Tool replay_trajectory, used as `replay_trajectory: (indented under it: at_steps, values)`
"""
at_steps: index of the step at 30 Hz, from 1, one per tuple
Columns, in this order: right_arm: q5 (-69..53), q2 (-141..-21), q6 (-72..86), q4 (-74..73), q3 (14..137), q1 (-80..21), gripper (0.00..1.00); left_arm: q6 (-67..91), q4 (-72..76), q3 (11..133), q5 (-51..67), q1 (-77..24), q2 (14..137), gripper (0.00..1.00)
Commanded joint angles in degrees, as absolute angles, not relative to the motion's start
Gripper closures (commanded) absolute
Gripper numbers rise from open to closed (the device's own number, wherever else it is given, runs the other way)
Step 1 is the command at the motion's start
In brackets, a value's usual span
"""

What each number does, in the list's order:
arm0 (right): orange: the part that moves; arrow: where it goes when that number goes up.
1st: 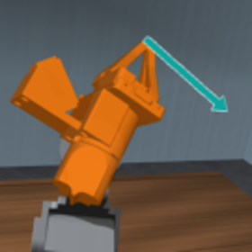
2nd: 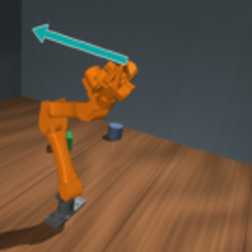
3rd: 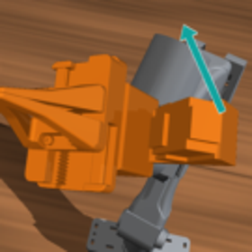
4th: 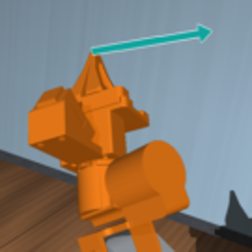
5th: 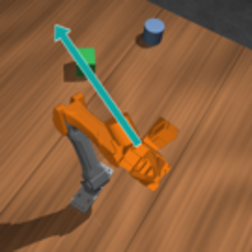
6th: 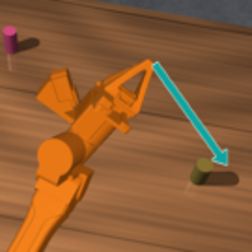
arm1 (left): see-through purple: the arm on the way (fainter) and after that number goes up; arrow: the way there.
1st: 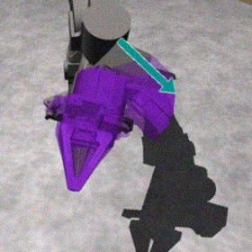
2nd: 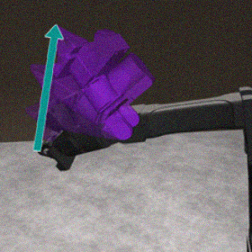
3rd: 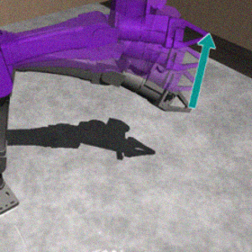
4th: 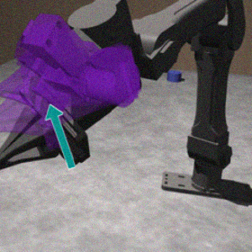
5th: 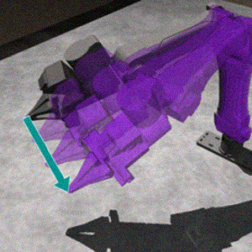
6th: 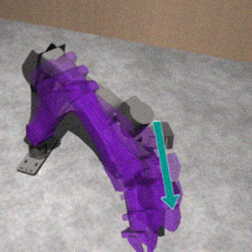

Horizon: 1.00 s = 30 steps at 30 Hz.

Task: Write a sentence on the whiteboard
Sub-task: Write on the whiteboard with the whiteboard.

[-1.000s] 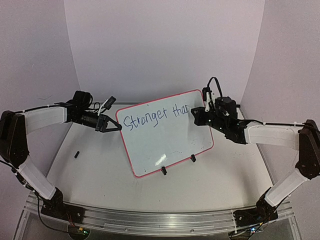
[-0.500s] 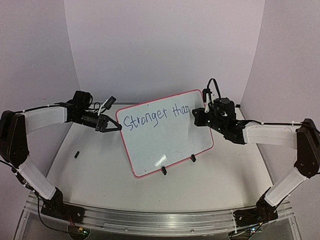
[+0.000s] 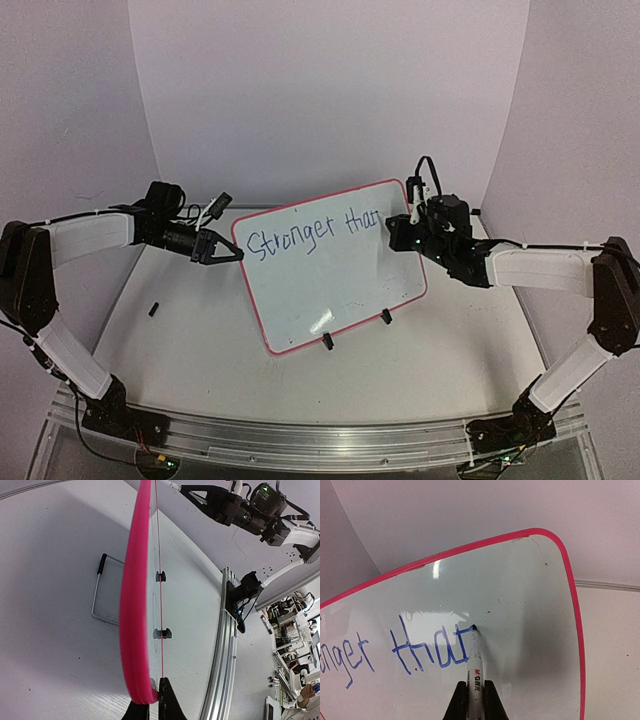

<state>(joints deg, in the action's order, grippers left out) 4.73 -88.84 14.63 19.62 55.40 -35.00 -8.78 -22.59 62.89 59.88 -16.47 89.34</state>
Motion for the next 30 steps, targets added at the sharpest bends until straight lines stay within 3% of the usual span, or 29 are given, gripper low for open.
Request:
replay_trajectory:
  at_steps: [1,18,30]
  values:
    - [4.9,-88.2,15.3,20.0,54.9,-34.7,1.0,-12.1,-21.3,65.1,57.9,-17.6,90.3,1.0]
    - [4.0,-85.1,16.8,19.4,51.7,-34.7,1.0,-11.9,-21.0,65.0,57.7,-17.6,89.7,1.0]
    - [4.6,-76.1,15.0,13.6,51.4,-34.7,1.0,-11.9,-21.5,65.1,57.1,-17.9,89.1,1.0]
